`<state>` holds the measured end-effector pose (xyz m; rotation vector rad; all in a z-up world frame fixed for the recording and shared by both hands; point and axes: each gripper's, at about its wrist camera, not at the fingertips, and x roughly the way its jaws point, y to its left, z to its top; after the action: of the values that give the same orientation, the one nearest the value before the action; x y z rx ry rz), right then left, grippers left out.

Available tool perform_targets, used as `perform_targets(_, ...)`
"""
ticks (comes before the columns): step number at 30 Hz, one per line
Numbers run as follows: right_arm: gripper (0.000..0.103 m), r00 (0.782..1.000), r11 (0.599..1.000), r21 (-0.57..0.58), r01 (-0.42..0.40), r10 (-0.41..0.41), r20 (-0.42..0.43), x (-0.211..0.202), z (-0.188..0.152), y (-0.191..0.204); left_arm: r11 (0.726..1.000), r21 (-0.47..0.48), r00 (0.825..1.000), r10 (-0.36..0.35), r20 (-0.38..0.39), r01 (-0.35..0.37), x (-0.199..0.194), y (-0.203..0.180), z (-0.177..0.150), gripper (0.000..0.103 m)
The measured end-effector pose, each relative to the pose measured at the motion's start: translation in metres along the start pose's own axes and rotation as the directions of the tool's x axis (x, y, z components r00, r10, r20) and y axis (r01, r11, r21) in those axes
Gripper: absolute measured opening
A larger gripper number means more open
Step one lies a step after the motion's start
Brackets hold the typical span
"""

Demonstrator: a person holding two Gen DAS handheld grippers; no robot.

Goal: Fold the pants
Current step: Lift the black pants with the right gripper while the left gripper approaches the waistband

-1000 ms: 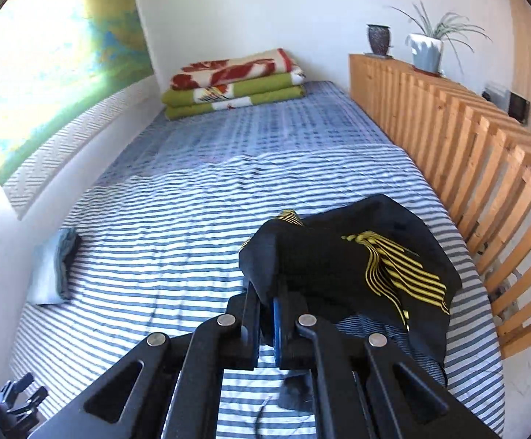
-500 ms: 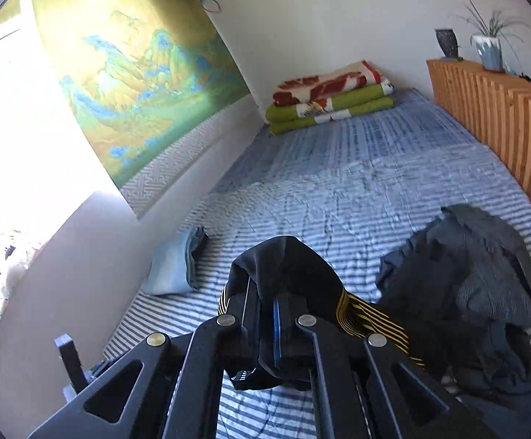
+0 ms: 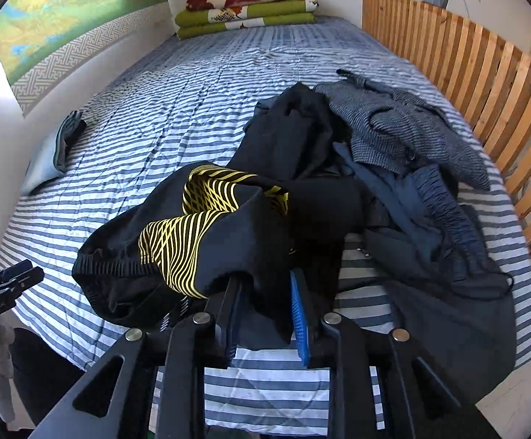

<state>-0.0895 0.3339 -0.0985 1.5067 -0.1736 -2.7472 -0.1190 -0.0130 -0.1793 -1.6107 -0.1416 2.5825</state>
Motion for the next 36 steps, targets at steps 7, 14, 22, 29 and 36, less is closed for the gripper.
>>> perform_targets(7, 0.044, 0.991, 0.953, -0.301, -0.037, 0.075, 0.115, -0.031, 0.024, 0.071, 0.999, -0.026, 0.999, 0.019, -0.050, -0.020, 0.020, 0.009, -0.012, 0.067)
perform_targets(14, 0.055, 0.991, 0.797, -0.592, -0.118, 0.054, -0.126, 0.061, 0.010, 0.155, 0.999, -0.048, 0.998, 0.001, -0.070, -0.005, 0.021, 0.016, -0.018, 0.067)
perform_targets(22, 0.048, 0.979, 0.652, -0.758, -0.039, -0.127, -0.160, 0.130, -0.003, 0.174, 0.998, -0.056, 0.996, -0.030, -0.086, 0.026, 0.028, 0.011, -0.016, 0.067)
perform_targets(29, 0.001, 0.987, 0.879, -0.472, -0.072, -0.005, -0.161, 0.109, 0.082, 0.120, 0.996, -0.036, 0.992, -0.088, -0.089, 0.085, 0.037, -0.017, 0.002, 0.067)
perform_targets(36, 0.035, 0.964, 0.784, -0.580, -0.221, 0.087, -0.250, 0.087, 0.064, 0.119, 0.994, -0.031, 0.987, -0.105, -0.124, 0.102, 0.048, -0.027, -0.003, 0.067)
